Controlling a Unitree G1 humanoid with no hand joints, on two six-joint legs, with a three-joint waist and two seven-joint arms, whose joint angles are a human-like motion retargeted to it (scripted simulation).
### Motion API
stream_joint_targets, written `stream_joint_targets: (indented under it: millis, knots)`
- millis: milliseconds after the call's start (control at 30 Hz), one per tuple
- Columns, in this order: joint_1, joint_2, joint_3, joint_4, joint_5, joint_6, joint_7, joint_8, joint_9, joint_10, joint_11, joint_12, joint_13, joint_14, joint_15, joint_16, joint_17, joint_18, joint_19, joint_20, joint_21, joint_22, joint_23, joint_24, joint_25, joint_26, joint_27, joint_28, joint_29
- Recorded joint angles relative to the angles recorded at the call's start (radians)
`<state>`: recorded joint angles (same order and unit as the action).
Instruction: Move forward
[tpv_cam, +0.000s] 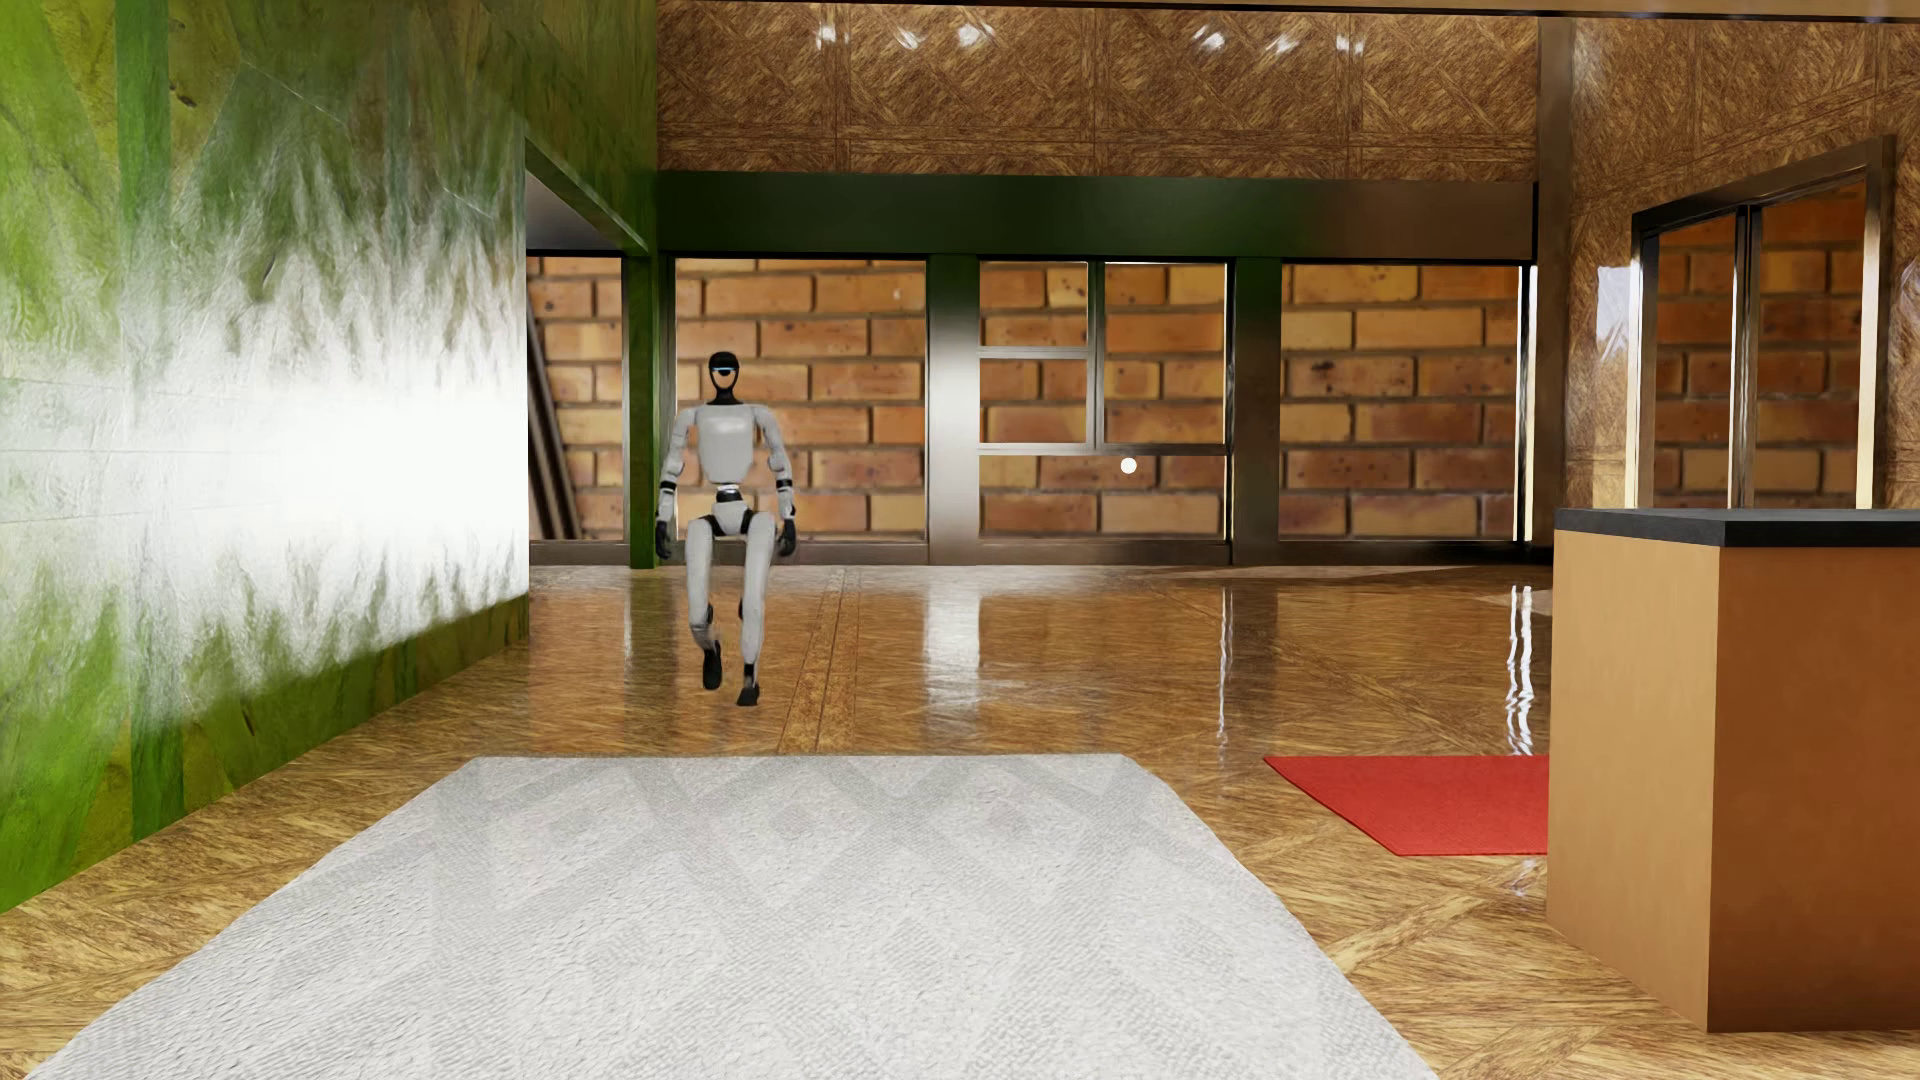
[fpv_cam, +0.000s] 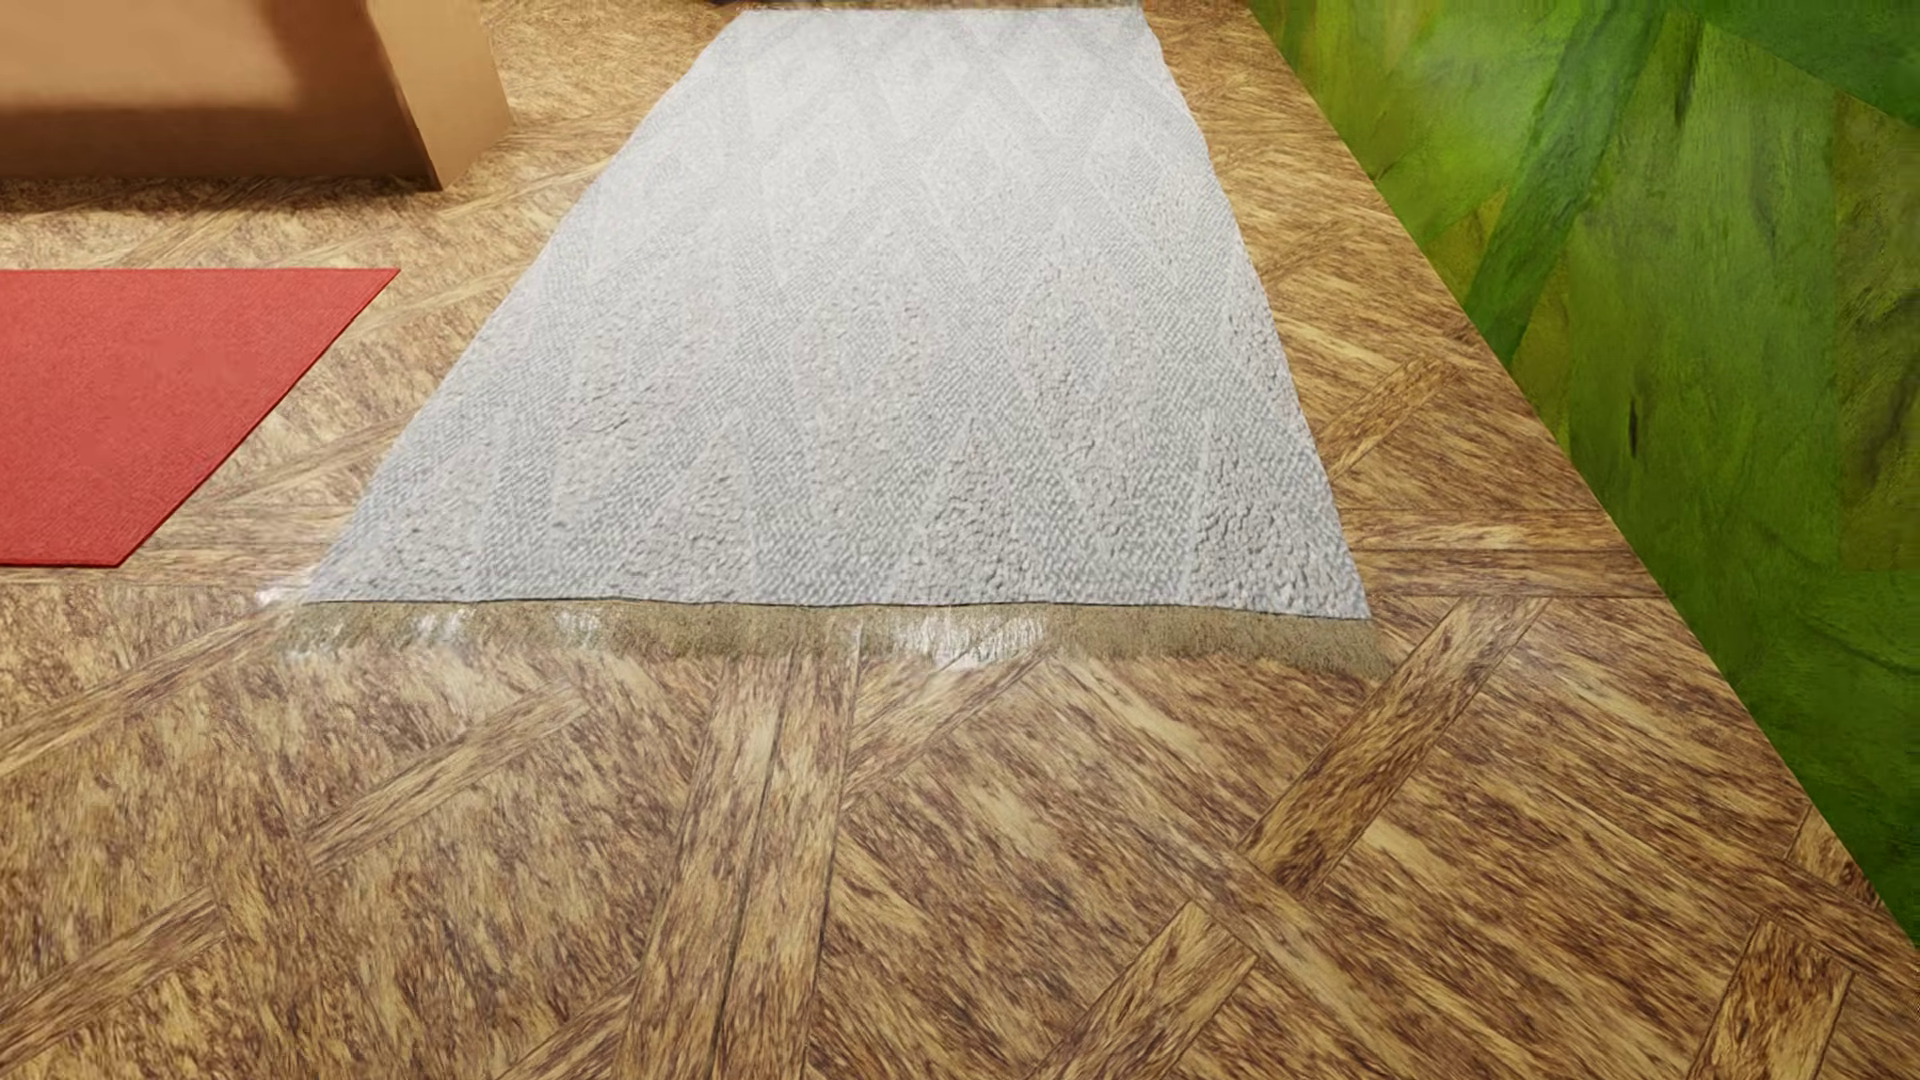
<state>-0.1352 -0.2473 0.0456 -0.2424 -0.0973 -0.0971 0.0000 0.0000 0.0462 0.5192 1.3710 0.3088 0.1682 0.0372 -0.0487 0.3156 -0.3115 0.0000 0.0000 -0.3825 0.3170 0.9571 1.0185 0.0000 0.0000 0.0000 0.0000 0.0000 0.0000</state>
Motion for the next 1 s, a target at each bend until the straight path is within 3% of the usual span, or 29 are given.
stream_joint_targets:
  millis: [100, 167, 200, 233, 267, 300, 367, 433, 467, 533, 600, 700, 733, 767, 800, 833, 867, 900, 933, 967, 1000]
  knots:
    - [0.23, -0.159, -0.148, 0.056, 0.012, 0.035, 0.0, 0.0, 0.003, -0.084, -0.265, -0.057, 0.057, -0.2, 0.013, 0.037, 0.004, 0.0, 0.0, 0.037, 0.014, -0.077, 0.025, 0.0, 0.0, 0.0, 0.0, 0.0, 0.0]
    - [0.321, -0.199, -0.209, 0.082, 0.002, 0.046, 0.0, 0.0, -0.01, -0.102, -0.646, -0.106, 0.1, -0.311, 0.113, 0.06, 0.005, 0.0, 0.0, 0.063, -0.019, -0.134, -0.006, 0.0, 0.0, 0.0, 0.0, 0.0, 0.0]
    - [0.346, -0.198, -0.235, 0.089, -0.005, 0.048, 0.0, 0.0, -0.028, -0.102, -0.784, -0.133, 0.113, -0.343, 0.101, 0.069, 0.005, 0.0, 0.0, 0.081, -0.011, -0.15, 0.007, 0.0, 0.0, 0.0, 0.0, 0.0, 0.0]
    - [0.375, -0.176, -0.254, 0.112, -0.005, 0.055, 0.0, 0.0, -0.038, -0.098, -1.178, -0.161, 0.126, -0.355, 0.226, 0.073, 0.008, 0.0, 0.0, 0.103, -0.007, -0.162, 0.019, 0.0, 0.0, 0.0, 0.0, 0.0, 0.0]
    - [0.388, -0.208, -0.262, 0.123, -0.004, 0.061, 0.0, 0.0, -0.043, -0.09, -0.932, -0.182, 0.133, -0.322, 0.15, 0.07, 0.009, 0.0, 0.0, 0.128, -0.006, -0.161, 0.038, 0.0, 0.0, 0.0, 0.0, 0.0, 0.0]
    - [0.419, -0.228, -0.267, 0.144, 0.009, 0.07, 0.0, 0.0, -0.041, -0.074, -0.853, -0.195, 0.139, -0.257, 0.149, 0.066, 0.013, 0.0, 0.0, 0.141, 0.018, -0.155, 0.071, 0.0, 0.0, 0.0, 0.0, 0.0, 0.0]
    - [0.414, -0.23, -0.265, 0.16, 0.035, 0.095, 0.0, 0.0, -0.041, 0.088, -0.713, -0.168, 0.134, 0.044, 0.173, 0.04, 0.02, 0.0, 0.0, 0.161, 0.074, -0.134, 0.148, 0.0, 0.0, 0.0, 0.0, 0.0, 0.0]
    - [0.249, -0.179, -0.259, 0.186, 0.071, 0.093, 0.0, 0.0, -0.05, 0.386, -0.646, -0.143, 0.135, 0.341, 0.054, 0.034, 0.025, 0.0, 0.0, 0.107, 0.056, -0.122, 0.126, 0.0, 0.0, 0.0, 0.0, 0.0, 0.0]
    - [0.131, -0.128, -0.237, 0.194, 0.099, 0.086, 0.0, 0.0, -0.039, 0.566, -0.641, -0.135, 0.126, 0.434, -0.008, 0.041, 0.029, 0.0, 0.0, 0.061, 0.065, -0.125, 0.105, 0.0, 0.0, 0.0, 0.0, 0.0, 0.0]
    - [-0.028, 0.014, -0.17, 0.188, 0.121, 0.071, 0.0, 0.0, -0.015, 0.767, -0.68, -0.116, 0.089, 0.275, -0.063, 0.024, 0.021, 0.0, 0.0, 0.039, 0.066, -0.105, 0.059, 0.0, 0.0, 0.0, 0.0, 0.0, 0.0]
    - [-0.168, 0.158, -0.058, 0.17, 0.112, 0.047, 0.0, 0.0, -0.002, 0.707, -0.76, -0.081, 0.029, 0.18, -0.082, 0.004, 0.005, 0.0, 0.0, 0.024, 0.05, -0.086, 0.031, 0.0, 0.0, 0.0, 0.0, 0.0, 0.0]
    - [-0.295, 0.326, 0.073, 0.166, 0.094, 0.029, 0.0, 0.0, 0.016, 0.291, -0.835, -0.003, -0.04, 0.394, -0.153, 0.011, -0.024, 0.0, 0.0, -0.008, -0.027, -0.144, -0.082, 0.0, 0.0, 0.0, 0.0, 0.0, 0.0]
    - [-0.311, 0.364, 0.102, 0.168, 0.09, 0.035, 0.0, 0.0, 0.013, 0.117, -0.845, 0.019, -0.061, 0.383, -0.181, 0.008, -0.039, 0.0, 0.0, -0.028, -0.045, -0.155, -0.126, 0.0, 0.0, 0.0, 0.0, 0.0, 0.0]
    - [-0.3, 0.406, 0.116, 0.159, 0.088, 0.041, 0.0, 0.0, 0.006, -0.04, -0.854, 0.035, -0.081, 0.183, -0.209, -0.002, -0.049, 0.0, 0.0, -0.021, -0.07, -0.157, -0.155, 0.0, 0.0, 0.0, 0.0, 0.0, 0.0]
    - [-0.278, 0.454, 0.135, 0.158, 0.08, 0.046, 0.0, 0.0, 0.001, -0.091, -0.86, 0.049, -0.098, -0.094, -0.229, -0.009, -0.056, 0.0, 0.0, -0.04, -0.084, -0.141, -0.173, 0.0, 0.0, 0.0, 0.0, 0.0, 0.0]
    - [-0.281, 0.48, 0.157, 0.156, 0.068, 0.045, 0.0, 0.0, -0.004, -0.086, -0.844, 0.056, -0.105, -0.174, -0.225, -0.016, -0.058, 0.0, 0.0, -0.042, -0.106, -0.131, -0.187, 0.0, 0.0, 0.0, 0.0, 0.0, 0.0]
    - [-0.322, 0.498, 0.151, 0.136, 0.055, 0.037, 0.0, 0.0, -0.009, -0.082, -0.811, 0.066, -0.114, -0.071, -0.185, -0.019, -0.058, 0.0, 0.0, -0.061, -0.109, -0.113, -0.181, 0.0, 0.0, 0.0, 0.0, 0.0, 0.0]
    - [-0.322, 0.51, 0.152, 0.102, 0.037, 0.031, 0.0, 0.0, -0.017, -0.06, -0.77, 0.068, -0.104, 0.097, -0.11, -0.023, -0.051, 0.0, 0.0, -0.074, -0.132, -0.085, -0.174, 0.0, 0.0, 0.0, 0.0, 0.0, 0.0]
    - [-0.327, 0.517, 0.143, 0.076, 0.026, 0.022, 0.0, 0.0, -0.03, -0.024, -0.708, 0.07, -0.079, 0.207, 0.037, -0.028, -0.038, 0.0, 0.0, -0.076, -0.135, -0.044, -0.141, 0.0, 0.0, 0.0, 0.0, 0.0, 0.0]
    - [-0.32, 0.464, 0.133, 0.051, -0.004, 0.012, 0.0, 0.0, -0.052, 0.029, -0.58, 0.075, -0.045, 0.253, 0.234, -0.029, -0.021, 0.0, 0.0, -0.07, -0.149, -0.013, -0.092, 0.0, 0.0, 0.0, 0.0, 0.0, 0.0]
    - [-0.28, 0.386, 0.122, 0.033, -0.024, 0.015, 0.0, 0.0, -0.054, 0.056, -0.435, 0.066, -0.031, 0.223, 0.376, -0.035, -0.014, 0.0, 0.0, -0.058, -0.132, 0.009, -0.051, 0.0, 0.0, 0.0, 0.0, 0.0, 0.0]
